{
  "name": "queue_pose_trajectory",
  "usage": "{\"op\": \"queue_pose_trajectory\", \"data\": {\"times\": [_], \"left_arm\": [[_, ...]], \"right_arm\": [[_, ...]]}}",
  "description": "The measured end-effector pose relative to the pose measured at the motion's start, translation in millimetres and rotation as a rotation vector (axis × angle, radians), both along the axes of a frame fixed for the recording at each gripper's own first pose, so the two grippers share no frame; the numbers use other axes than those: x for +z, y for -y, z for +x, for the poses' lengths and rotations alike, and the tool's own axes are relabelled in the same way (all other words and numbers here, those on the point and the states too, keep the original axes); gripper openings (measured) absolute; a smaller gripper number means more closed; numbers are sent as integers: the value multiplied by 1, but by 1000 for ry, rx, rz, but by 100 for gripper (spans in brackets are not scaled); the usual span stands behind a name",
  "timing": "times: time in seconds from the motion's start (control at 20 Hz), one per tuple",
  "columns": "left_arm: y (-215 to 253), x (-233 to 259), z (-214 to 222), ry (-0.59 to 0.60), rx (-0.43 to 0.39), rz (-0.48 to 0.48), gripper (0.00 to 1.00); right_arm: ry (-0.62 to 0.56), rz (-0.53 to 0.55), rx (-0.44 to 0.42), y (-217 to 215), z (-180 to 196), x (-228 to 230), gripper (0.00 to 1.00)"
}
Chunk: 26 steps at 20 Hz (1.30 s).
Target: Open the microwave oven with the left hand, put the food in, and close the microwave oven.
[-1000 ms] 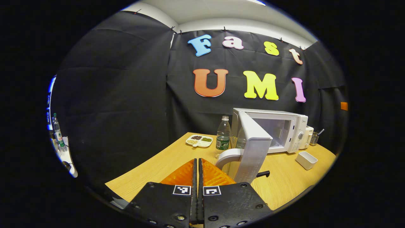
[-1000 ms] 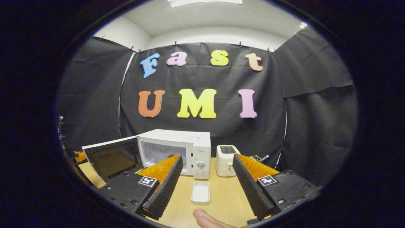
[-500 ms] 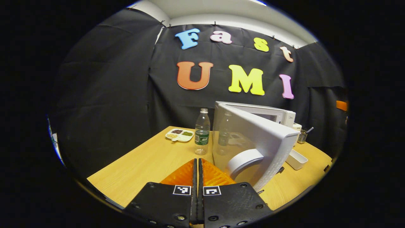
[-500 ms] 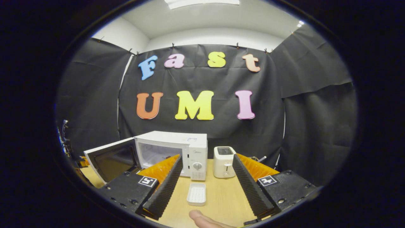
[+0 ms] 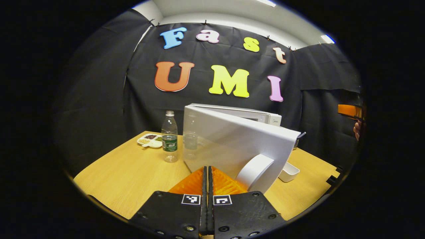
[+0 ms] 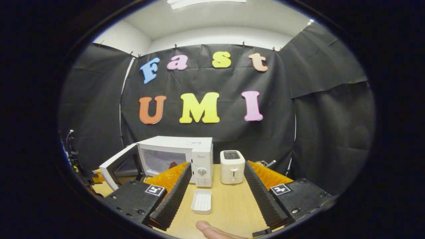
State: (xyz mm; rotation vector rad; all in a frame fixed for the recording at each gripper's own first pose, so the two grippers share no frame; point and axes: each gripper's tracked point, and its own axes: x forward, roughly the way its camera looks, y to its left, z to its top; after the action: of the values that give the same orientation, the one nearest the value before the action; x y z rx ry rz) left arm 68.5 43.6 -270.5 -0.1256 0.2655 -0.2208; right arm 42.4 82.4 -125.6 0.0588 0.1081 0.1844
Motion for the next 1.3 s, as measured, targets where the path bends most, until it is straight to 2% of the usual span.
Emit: {"op": "queue_pose_trajectory", "data": {"times": [0.3,0.65,0.95,1.1,1.15,1.2,1.25,1.3], "left_arm": [[73,1,25,12,-131,-29,0],[128,1,68,7,-185,-35,0],[161,3,107,20,-177,10,0],[172,0,133,16,-151,2,0],[177,-1,141,18,-142,-3,0],[180,-1,151,20,-133,-9,0],[183,-3,160,26,-124,-14,0],[187,-5,169,26,-118,-20,0]], "right_arm": [[11,0,-17,17,10,-3,100],[18,59,-26,42,29,-12,100],[25,78,-27,67,51,-18,100],[34,83,-28,79,62,-19,100],[36,77,-27,83,67,-21,90],[37,69,-30,87,71,-22,100],[40,59,-31,91,75,-22,90],[46,55,-34,94,77,-21,100]]}}
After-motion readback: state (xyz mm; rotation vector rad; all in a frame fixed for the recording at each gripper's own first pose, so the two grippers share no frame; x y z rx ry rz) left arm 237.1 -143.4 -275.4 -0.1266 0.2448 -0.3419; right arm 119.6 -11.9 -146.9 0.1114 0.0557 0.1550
